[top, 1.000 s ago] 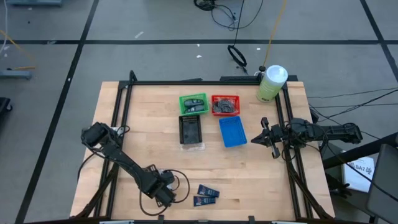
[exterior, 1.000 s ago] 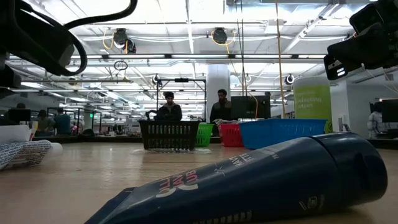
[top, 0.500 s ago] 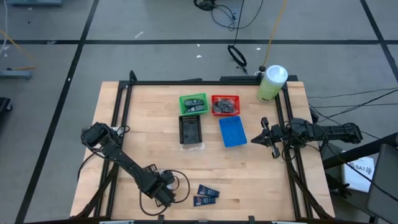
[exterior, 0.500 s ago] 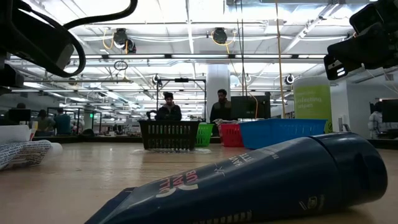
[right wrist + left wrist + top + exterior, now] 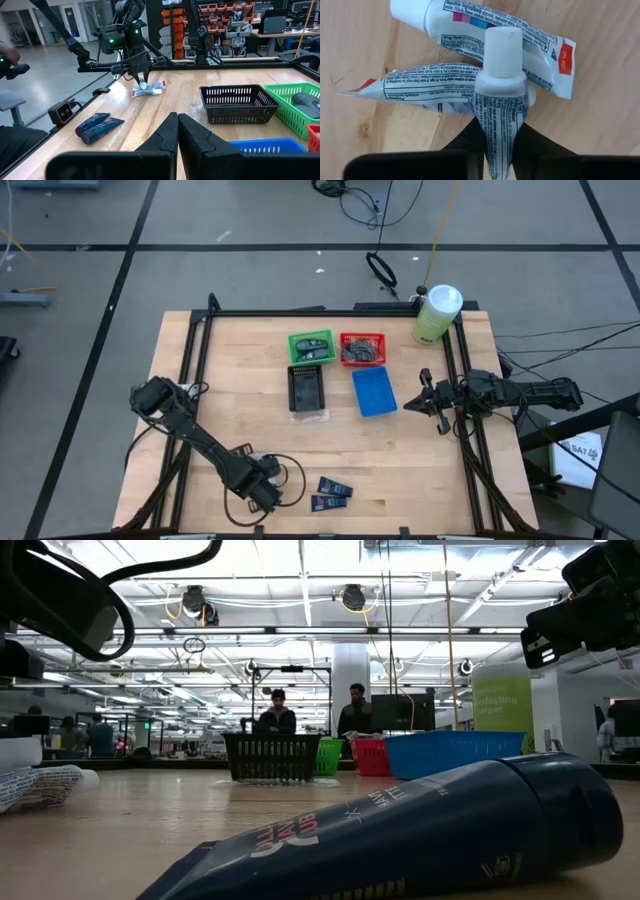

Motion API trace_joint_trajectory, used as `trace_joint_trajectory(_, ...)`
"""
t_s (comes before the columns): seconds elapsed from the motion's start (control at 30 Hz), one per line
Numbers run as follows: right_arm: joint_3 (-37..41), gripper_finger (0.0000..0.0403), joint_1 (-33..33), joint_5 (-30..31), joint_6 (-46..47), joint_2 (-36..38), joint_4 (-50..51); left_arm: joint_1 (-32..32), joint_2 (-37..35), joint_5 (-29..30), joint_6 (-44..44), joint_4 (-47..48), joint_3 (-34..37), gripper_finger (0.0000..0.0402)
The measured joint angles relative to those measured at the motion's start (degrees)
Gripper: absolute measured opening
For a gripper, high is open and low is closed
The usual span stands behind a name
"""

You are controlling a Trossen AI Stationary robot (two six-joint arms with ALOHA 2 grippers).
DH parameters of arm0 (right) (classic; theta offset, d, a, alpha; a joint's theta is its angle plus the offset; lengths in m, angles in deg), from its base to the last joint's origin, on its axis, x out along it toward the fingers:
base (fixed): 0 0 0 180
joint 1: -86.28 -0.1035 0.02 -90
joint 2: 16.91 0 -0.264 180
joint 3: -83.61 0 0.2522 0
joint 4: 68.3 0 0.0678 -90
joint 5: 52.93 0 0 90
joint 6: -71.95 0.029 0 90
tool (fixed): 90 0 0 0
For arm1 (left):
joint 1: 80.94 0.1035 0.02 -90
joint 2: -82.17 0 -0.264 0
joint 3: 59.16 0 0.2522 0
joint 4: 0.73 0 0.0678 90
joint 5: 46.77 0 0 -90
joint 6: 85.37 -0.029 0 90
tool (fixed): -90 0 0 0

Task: Pick & Place Travel size toiletries
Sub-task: Put the top white toothpaste into the black bin

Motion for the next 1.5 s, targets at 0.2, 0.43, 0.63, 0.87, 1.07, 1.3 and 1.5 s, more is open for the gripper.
trace_joint_trajectory(0.2,0.0,0.0004,-0.02,-0.01,0.0,-0.02,-0.02,0.26,-0.49,-1.17,-1.54,0.07,-0.04,0.0023)
trace_joint_trajectory(0.43,0.0,0.0004,0.0,-0.02,0.0,-0.02,0.0,0.85,-4.05,0.75,-1.69,0.09,-0.02,0.0014)
trace_joint_trajectory(0.63,-0.02,0.0004,0.0,-0.02,0.0,0.0,-0.02,0.92,-7.81,4.73,-3.42,0.11,-0.02,0.0016)
trace_joint_trajectory(0.87,-0.02,0.0004,-0.01,-0.02,0.0,-0.02,-0.02,2.55,-12.18,10.29,-7.72,0.11,-0.02,0.0006)
trace_joint_trajectory(1.07,-0.02,0.0004,-0.01,0.0,0.0,-0.01,-0.02,4.94,-15.03,15.22,-14.71,0.09,-0.02,0.0019)
trace_joint_trajectory(1.3,-0.02,0.0004,-0.01,-0.01,0.0,-0.01,-0.01,10.69,-17.61,18.94,-24.14,-0.59,-0.42,0.0005)
trace_joint_trajectory(1.5,-0.02,0.0004,-0.02,-0.02,0.0,-0.02,-0.02,16.72,-18.64,21.18,-30.34,-1.22,-0.42,0.0027)
